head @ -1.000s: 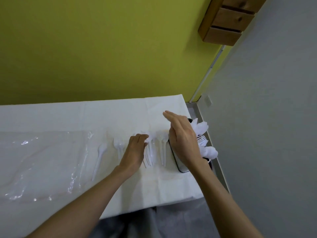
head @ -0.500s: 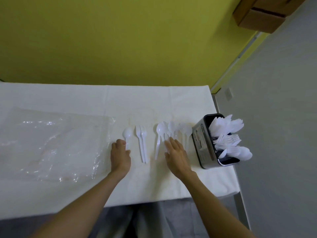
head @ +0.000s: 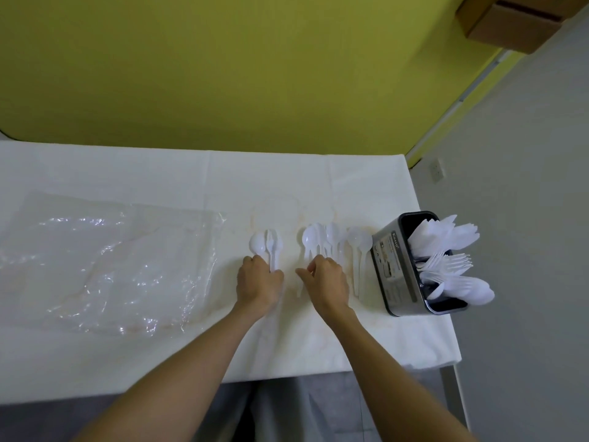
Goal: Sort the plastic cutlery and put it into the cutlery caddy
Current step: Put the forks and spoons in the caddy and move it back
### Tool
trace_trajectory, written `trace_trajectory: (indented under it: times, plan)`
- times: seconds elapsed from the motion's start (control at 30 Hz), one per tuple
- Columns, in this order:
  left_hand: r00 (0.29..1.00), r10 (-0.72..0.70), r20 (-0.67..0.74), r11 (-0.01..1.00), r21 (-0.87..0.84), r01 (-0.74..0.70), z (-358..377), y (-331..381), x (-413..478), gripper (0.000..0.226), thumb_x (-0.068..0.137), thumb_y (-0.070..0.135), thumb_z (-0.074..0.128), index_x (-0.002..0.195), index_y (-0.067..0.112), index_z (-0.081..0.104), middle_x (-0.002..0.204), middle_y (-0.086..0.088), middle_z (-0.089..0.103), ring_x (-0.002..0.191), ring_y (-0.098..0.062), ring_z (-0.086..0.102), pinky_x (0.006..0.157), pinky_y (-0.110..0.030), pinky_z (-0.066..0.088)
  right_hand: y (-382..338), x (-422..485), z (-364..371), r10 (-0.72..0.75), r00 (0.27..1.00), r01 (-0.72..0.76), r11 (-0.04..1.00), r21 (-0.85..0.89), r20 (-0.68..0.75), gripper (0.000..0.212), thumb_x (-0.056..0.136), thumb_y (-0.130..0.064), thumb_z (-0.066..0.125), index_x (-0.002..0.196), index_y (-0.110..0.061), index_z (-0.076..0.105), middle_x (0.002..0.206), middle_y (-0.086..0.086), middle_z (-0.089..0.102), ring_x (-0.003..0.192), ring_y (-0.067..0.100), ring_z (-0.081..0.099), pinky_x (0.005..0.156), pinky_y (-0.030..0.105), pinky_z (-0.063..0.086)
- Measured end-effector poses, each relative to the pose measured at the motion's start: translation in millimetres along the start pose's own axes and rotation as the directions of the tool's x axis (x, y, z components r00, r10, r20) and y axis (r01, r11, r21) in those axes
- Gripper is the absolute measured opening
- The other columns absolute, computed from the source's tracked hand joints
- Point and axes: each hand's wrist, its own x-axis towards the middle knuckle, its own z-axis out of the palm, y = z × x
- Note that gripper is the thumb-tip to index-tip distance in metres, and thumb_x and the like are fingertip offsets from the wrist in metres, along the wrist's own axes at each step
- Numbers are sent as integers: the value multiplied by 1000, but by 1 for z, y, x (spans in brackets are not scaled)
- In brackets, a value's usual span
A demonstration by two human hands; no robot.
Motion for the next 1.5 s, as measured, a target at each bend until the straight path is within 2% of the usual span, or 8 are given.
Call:
trace_trajectory:
  times: [0.13,0.3,0.57,0.67,0.8,1.1,1.27,1.5]
  plan:
    - [1000,-31,0,998,-53,31,-7,0,-3,29,72,20,57,48,9,45,50,-2,41,45,-21,41,43,-28,28,-6,1,11,62,997,-65,991,112,37,20,95,-28,61,89,-9,61,85,3,65,78,21,62,67,34,51]
    - [994,-111,5,949,-296,108,-13,-12,-6,14,77,27,66,76,13,62,73,0,68,71,-20,63,68,-32,52,-2,-4,5,75,989,-56,987,151,-125,16,96,-25,58,102,-11,53,92,-4,53,79,19,57,68,31,48]
    - [993,-113,-20,879,-468,91,-14,-21,-11,13,91,21,60,94,8,61,79,4,63,68,-9,55,50,-9,36,-6,0,11,81,995,-74,991,115,-54,4,94,-13,51,96,-10,54,89,4,61,79,22,60,70,35,52]
    - [996,-79,-36,903,-426,56,-16,-20,-12,19,97,20,47,91,4,55,90,-3,67,77,-18,58,56,-18,39,-10,-1,15,71,996,-62,984,165,-46,11,95,-20,56,95,-9,55,88,6,65,79,23,62,71,34,52]
    - [999,-21,30,966,-258,28,-12,-11,-9,24,100,12,28,116,4,44,126,-7,56,104,-28,58,78,-35,46,-4,2,7,108,979,-72,976,207,-171,18,96,-24,57,108,-13,49,96,3,61,84,22,60,73,35,53]
    - [996,6,90,1000,28,-9,-1,1,-13,30,98,17,46,121,-2,40,120,-18,52,109,-34,55,83,-35,43,6,6,9,131,986,-118,984,132,-103,5,91,-14,57,88,-11,54,89,4,59,77,20,58,68,33,51]
    - [995,-64,73,996,-63,68,-3,-1,-13,15,98,13,37,106,1,42,106,-16,53,96,-34,57,70,-34,39,7,4,3,114,979,-82,980,182,-172,19,95,-26,59,102,-11,52,94,3,59,83,21,58,69,32,47]
    - [997,-52,63,995,-83,57,-10,-4,-14,12,98,8,32,99,1,42,97,-13,49,89,-30,51,72,-34,38,12,17,-1,171,976,-163,984,72,-131,12,96,-14,50,102,-5,53,98,9,60,86,26,59,69,38,50]
